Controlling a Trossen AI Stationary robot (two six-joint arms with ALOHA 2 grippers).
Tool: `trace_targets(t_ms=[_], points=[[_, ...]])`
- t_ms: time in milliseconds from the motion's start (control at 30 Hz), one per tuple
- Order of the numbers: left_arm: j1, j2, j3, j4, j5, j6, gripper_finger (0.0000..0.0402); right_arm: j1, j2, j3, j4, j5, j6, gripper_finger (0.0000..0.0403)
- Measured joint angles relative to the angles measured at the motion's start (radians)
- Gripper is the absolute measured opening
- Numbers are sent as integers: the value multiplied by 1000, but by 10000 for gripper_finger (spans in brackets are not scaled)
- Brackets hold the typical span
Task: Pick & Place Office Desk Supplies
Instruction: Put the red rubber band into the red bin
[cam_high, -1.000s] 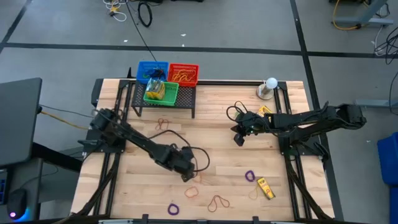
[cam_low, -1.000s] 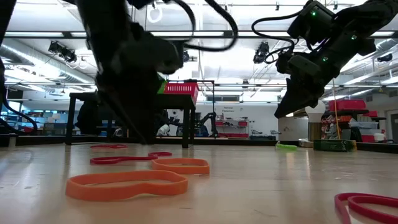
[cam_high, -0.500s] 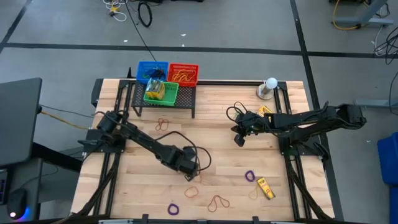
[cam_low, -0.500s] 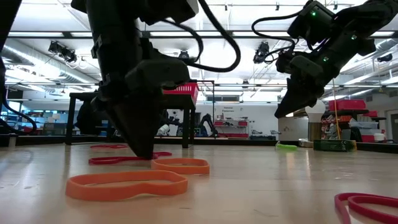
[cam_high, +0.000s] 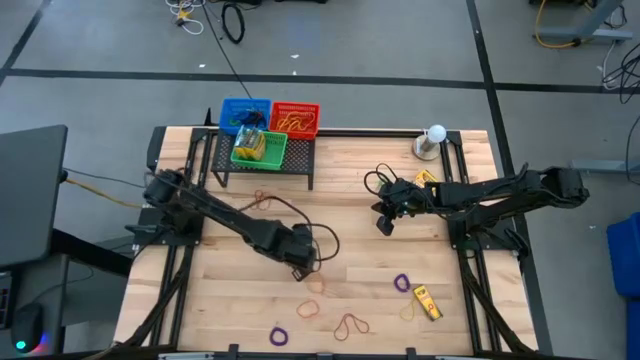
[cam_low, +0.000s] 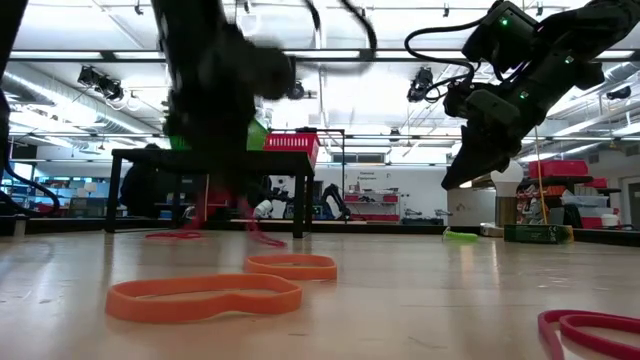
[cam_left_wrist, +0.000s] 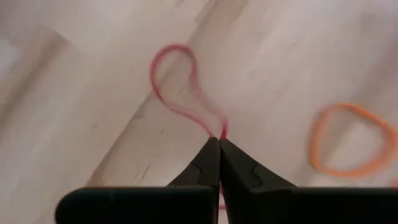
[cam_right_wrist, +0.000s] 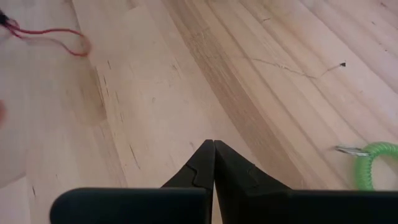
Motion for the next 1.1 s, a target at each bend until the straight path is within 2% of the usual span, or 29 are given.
trace_targets(t_ms=[133,367,500,700,900,1100], points=[[3,-107,0,-5,-13,2,4,0,0,0,0,0,-3,11],[34,-310,0,4,-147,-3,4,0,0,0,29,2,-3,11],[87,-408,1,32,-245,23,4,-1,0,0,78,3,4,11],[241,-507,1,167,-326,173,4,-2,1,0,150,23,6,11],[465,-533,2,318,-287,407,4,-3,3,0,180,127,126,11],[714,-513,2,392,-117,562,4,-3,3,0,182,223,241,11]])
